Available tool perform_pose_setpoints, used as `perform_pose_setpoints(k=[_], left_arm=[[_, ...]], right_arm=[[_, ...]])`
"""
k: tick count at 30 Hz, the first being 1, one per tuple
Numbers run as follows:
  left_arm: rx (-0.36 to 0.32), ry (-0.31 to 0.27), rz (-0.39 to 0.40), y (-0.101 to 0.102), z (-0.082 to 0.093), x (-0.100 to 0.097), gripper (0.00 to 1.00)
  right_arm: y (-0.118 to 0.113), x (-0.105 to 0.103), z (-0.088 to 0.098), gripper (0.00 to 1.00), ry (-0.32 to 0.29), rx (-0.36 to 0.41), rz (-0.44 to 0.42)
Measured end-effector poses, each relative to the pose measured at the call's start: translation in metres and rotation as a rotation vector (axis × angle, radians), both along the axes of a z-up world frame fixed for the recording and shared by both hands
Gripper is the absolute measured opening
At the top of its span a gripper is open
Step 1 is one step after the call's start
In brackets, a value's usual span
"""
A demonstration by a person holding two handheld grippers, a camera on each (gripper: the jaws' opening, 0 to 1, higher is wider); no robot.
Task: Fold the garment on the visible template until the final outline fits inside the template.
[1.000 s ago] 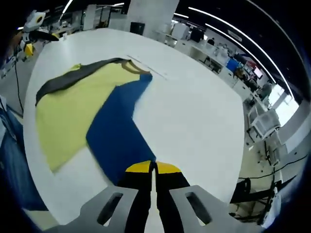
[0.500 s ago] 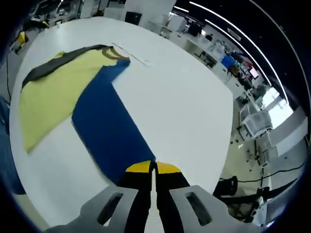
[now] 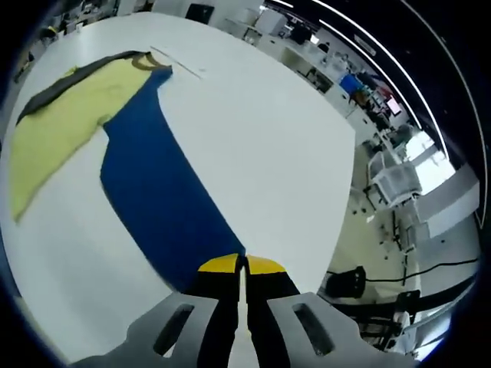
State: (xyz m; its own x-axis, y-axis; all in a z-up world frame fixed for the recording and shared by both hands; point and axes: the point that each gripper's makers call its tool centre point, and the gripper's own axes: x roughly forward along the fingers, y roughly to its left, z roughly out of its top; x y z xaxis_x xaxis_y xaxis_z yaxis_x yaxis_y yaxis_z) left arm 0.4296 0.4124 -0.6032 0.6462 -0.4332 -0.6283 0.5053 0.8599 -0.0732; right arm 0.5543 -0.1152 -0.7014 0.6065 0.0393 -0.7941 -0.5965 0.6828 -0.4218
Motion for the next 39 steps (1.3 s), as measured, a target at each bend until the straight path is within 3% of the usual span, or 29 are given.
perform_pose_setpoints(k=[21, 24, 39], left_arm=[[0.018, 0.026, 0.007, -0.007, -0.003, 0.003, 0.95], [-0.024, 0.012, 0.02, -0.01, 0.002, 0.007, 0.94], [0.005, 0.035, 0.042, -0.005, -0.002, 0.011, 0.94]], right_arm=[[-0.049, 0.029, -0.019, 0.02, 0.006, -0.011, -0.061], [-0.049, 0.034, -0.025, 0.02, 0.01, 0.001, -0.072], [-0.055, 0.041, -0.052, 0.02, 0.075, 0.007, -0.085]])
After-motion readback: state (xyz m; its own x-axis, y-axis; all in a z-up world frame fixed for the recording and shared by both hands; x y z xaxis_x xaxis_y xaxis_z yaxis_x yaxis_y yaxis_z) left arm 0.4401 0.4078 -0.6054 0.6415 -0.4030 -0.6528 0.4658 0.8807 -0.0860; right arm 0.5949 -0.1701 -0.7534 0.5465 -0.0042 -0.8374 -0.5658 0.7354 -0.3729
